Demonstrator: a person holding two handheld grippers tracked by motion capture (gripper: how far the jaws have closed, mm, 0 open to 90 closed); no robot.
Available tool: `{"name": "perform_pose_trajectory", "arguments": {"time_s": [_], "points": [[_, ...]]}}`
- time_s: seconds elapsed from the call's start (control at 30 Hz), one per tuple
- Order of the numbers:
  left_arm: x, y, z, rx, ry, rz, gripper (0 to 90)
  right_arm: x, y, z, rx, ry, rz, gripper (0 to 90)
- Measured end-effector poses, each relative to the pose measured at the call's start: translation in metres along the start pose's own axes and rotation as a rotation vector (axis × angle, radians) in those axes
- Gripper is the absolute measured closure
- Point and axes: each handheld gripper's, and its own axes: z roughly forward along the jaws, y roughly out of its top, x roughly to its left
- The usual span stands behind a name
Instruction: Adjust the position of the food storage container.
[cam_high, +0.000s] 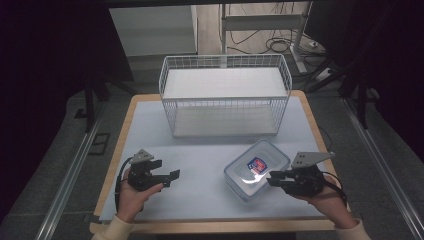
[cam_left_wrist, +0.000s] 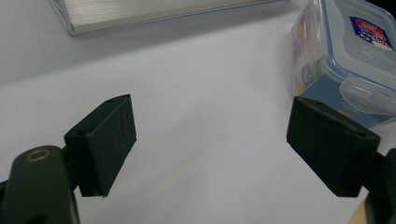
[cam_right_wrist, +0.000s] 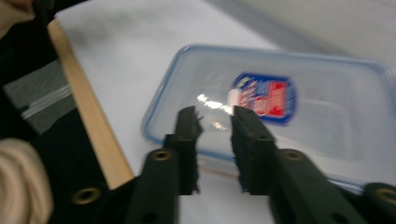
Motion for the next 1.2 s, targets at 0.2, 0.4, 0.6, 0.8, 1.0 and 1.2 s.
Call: {"name": "perform_pose_trajectory", "arguments": {"time_s": [0.2,0.4,0.6,0.8,1.0,1.2], "points": [[0.001,-0.001,0.002,0.008,-0.001,-0.004,15.5,0.013,-0.007,0.019,0.082,0.083,-0.064,87.3],[0.002,-0.002,0.002,0.009,-0.002,-0.007,15.6,0.021,-0.014,0.037,0.181,0.141,-0.119,89.5],[0.003,-0.002,0.003,0.013,-0.004,-0.008,15.7,0.020,-0.020,0.047,0.222,0.170,-0.131,89.6],[0.003,-0.002,0.003,0.014,-0.007,-0.008,15.8,0.022,-0.022,0.060,0.243,0.158,-0.149,89.6],[0.005,-0.002,0.003,0.014,-0.010,-0.027,15.9,0.025,-0.018,0.070,0.223,0.131,-0.166,89.5],[0.005,-0.002,0.003,0.014,-0.010,-0.027,15.9,0.035,-0.006,0.091,0.186,0.071,-0.165,89.6]]}}
